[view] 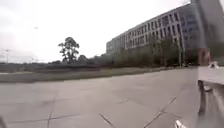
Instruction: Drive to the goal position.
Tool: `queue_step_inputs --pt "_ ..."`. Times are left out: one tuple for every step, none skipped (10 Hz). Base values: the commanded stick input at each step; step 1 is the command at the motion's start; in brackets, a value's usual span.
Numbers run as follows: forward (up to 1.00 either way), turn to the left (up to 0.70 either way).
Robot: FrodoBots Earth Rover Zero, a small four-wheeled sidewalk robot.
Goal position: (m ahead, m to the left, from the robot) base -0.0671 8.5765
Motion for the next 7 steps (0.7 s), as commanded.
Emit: queue_step_inputs --pt "0.7 0.35" --pt "0.7 0.35" --pt "0.7 0.35" --pt "0.7 0.35" --pt "0.7 0.35" --pt "0.7 0.35" --pt "0.7 0.35"
